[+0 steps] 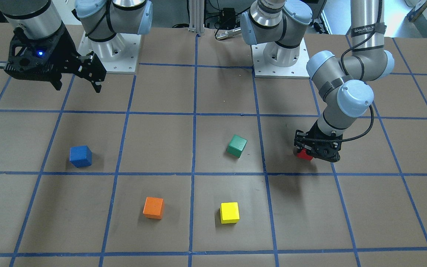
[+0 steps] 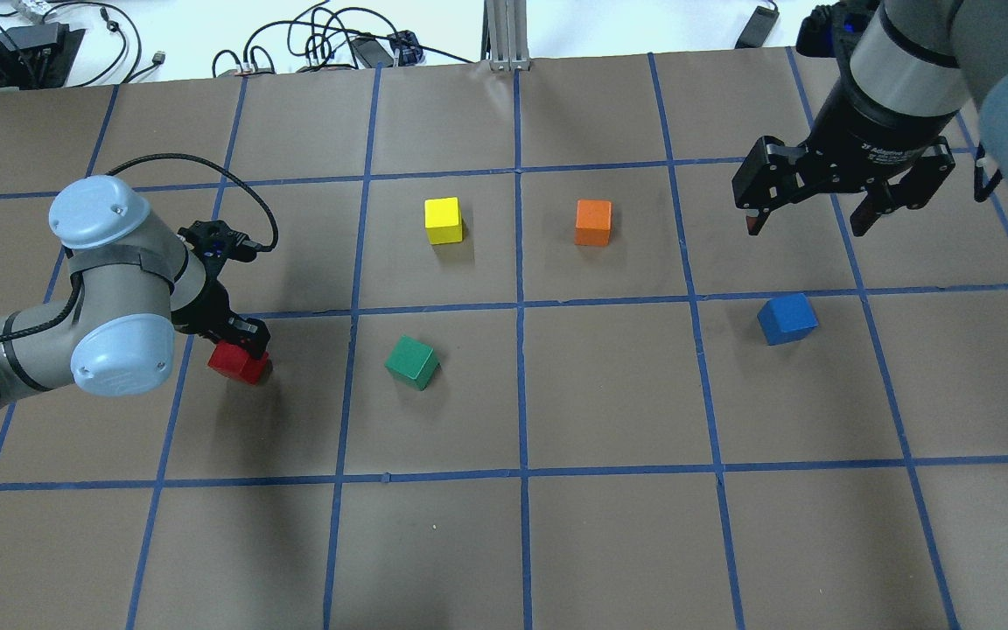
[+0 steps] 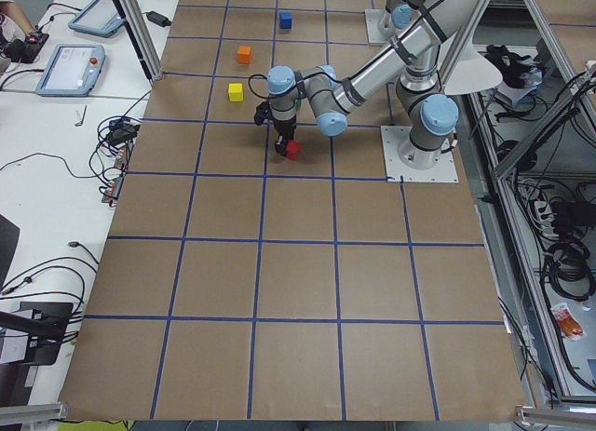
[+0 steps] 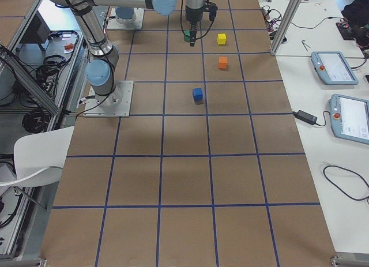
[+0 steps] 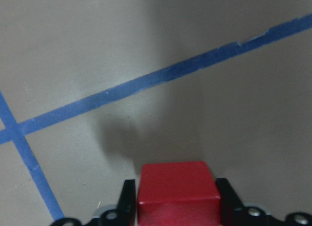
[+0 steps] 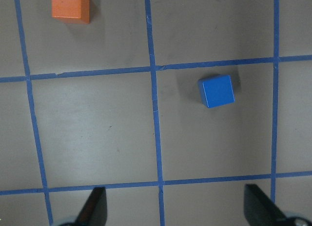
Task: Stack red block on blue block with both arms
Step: 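Carry the red cube with the left gripper toward the table center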
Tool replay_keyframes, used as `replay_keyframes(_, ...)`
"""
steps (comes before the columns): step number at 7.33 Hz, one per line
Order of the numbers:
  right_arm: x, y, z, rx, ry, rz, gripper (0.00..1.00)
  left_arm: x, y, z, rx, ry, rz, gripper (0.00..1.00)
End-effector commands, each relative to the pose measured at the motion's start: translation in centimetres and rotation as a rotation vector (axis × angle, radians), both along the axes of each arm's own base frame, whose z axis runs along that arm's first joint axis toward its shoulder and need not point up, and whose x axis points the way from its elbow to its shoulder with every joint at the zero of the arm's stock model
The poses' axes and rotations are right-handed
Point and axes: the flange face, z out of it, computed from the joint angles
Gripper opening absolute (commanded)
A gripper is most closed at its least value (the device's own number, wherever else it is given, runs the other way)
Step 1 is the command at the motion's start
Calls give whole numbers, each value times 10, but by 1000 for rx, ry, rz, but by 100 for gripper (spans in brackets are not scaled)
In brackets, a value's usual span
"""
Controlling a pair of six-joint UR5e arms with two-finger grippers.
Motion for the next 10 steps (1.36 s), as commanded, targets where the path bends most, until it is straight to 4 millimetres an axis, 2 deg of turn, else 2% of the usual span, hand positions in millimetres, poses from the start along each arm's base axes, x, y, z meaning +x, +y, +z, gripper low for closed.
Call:
replay_keyframes(1, 0, 0, 1, -5, 0, -9, 100, -11, -24, 43, 5, 14, 85, 26)
replay_keyframes(2, 0, 0, 0, -3, 0, -9, 100, -38, -39, 73, 19, 30, 103, 26)
replay_keyframes(3, 0, 0, 0, 0, 1, -9, 100, -98, -45, 87, -5, 83, 150, 26)
replay_keyframes(4, 0, 0, 0, 0, 1, -9, 100, -165, -46, 101, -37, 82, 131, 26)
replay_keyframes(5, 0, 0, -1, 0, 1, -9, 100, -223, -35, 107, -46, 90, 153, 27)
replay_keyframes(6, 0, 1, -3, 5, 2, -10, 100, -268, -26, 106, -58, 100, 177, 27)
replay_keyframes(7, -1, 1, -3, 5, 7, -10, 100, -307, -14, 95, -53, 103, 180, 27)
replay_keyframes(8, -1, 1, -5, 7, 13, 2, 100, -337, -9, 77, -67, 108, 163, 27)
replay_keyframes(10, -1, 1, -5, 7, 13, 2, 100, -348, -19, 38, -82, 87, 186, 27)
